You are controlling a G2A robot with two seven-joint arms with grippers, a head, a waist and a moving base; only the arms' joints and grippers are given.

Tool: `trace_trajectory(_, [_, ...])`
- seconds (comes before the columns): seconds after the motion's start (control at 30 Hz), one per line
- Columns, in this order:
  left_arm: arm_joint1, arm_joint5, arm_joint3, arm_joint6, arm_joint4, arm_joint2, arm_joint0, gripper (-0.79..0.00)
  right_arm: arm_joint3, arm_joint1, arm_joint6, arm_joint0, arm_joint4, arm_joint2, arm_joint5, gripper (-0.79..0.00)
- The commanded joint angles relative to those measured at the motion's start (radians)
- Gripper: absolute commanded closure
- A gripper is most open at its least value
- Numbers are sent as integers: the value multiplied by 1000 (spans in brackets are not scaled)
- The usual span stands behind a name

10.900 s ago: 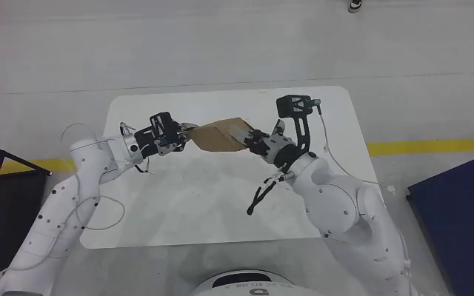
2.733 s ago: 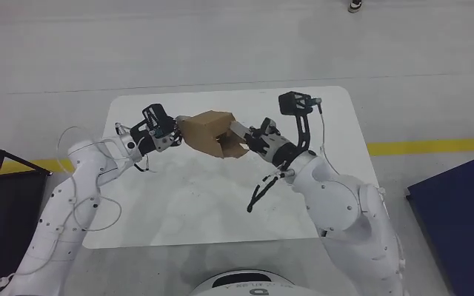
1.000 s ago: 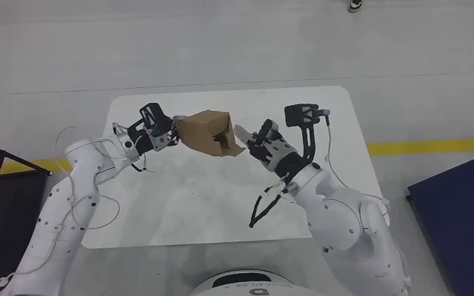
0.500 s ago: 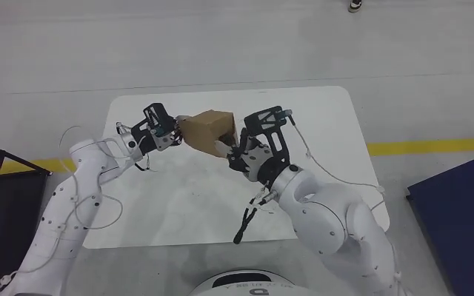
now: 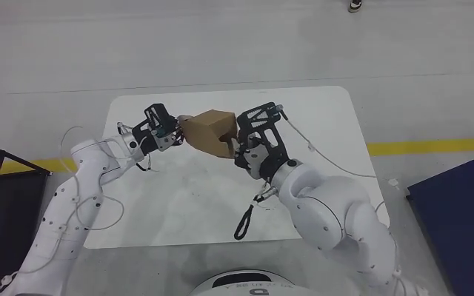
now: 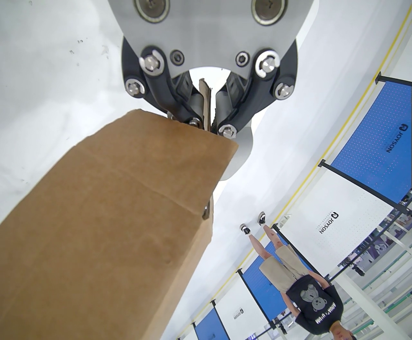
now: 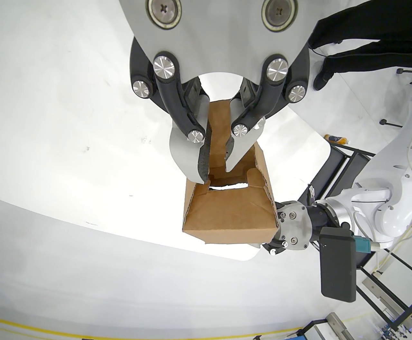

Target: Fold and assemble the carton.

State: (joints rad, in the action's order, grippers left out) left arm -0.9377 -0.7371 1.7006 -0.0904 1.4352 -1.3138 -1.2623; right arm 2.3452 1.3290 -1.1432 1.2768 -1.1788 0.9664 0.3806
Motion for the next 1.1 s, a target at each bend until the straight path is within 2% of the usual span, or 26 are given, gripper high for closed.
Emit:
trace_trajectory(0.0, [0, 1, 0, -1, -1, -3, -3, 0, -6, 2, -5, -7, 1, -4, -3, -249])
trace_trajectory(0.27, [1, 3, 6, 1, 3, -14, -12, 0, 4, 10, 22, -40, -2, 9, 11, -249])
trace_trajectory(0.47, [3, 0, 3, 9, -1, -29, -22, 0, 5, 19, 40, -58, 75, 9, -7, -262])
trace_trajectory(0.67, [2, -5, 13, 14, -1, -24, -15, 0, 5, 21, -18, -74, 13, -37, -29, -234])
trace_trajectory(0.83, [1, 2, 15, 7, -2, -27, -17, 0, 1, 22, -105, -92, -47, -56, -30, -262])
trace_trajectory(0.97, [2, 5, 19, 1, -2, -30, -23, 0, -23, 27, -112, -114, -97, -76, -43, -274])
trace_trajectory(1.07, [2, 7, 22, -3, -1, -34, -27, 0, -40, 33, -103, -126, -107, -92, -38, -311])
